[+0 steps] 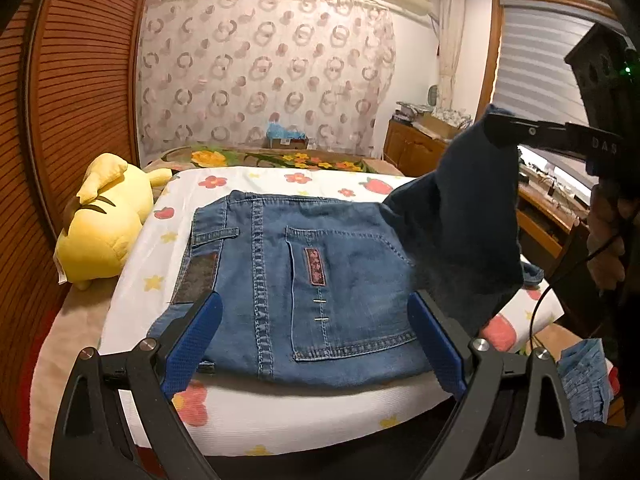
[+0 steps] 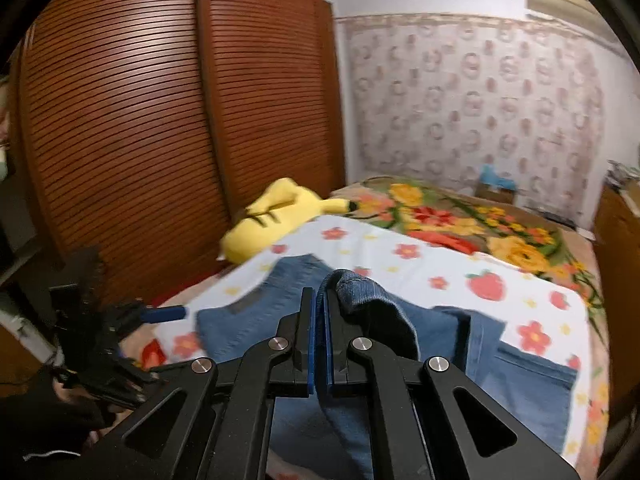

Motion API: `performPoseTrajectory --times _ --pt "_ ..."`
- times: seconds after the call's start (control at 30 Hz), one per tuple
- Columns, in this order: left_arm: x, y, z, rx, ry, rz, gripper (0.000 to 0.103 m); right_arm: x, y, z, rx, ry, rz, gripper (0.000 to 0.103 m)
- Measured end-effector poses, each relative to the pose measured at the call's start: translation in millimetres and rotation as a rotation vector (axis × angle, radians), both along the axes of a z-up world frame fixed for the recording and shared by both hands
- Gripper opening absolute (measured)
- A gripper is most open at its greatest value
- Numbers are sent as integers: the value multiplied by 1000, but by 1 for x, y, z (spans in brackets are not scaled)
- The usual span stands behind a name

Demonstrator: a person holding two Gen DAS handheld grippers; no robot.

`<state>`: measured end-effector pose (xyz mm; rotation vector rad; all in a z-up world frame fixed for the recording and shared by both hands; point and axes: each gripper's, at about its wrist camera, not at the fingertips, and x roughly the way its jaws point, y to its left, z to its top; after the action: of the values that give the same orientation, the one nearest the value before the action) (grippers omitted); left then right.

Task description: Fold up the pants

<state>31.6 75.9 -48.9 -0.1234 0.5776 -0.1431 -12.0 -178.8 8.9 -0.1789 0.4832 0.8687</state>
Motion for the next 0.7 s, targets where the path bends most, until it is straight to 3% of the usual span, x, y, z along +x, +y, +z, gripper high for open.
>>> performPoseTrajectory --times 0.17,0.3,0.5,0.7 --pt "2 1 -3 0 16 -5 94 23 4 -9 -63 46 38 9" --pt "4 -3 -6 -3 19 -16 94 34 21 -9 -100 44 6 39" --pt "10 -13 -12 -6 36 -35 94 22 23 -7 -107 44 -30 41" --pt "27 -27 -20 -7 58 -102 91 17 6 -33 -143 70 -120 41"
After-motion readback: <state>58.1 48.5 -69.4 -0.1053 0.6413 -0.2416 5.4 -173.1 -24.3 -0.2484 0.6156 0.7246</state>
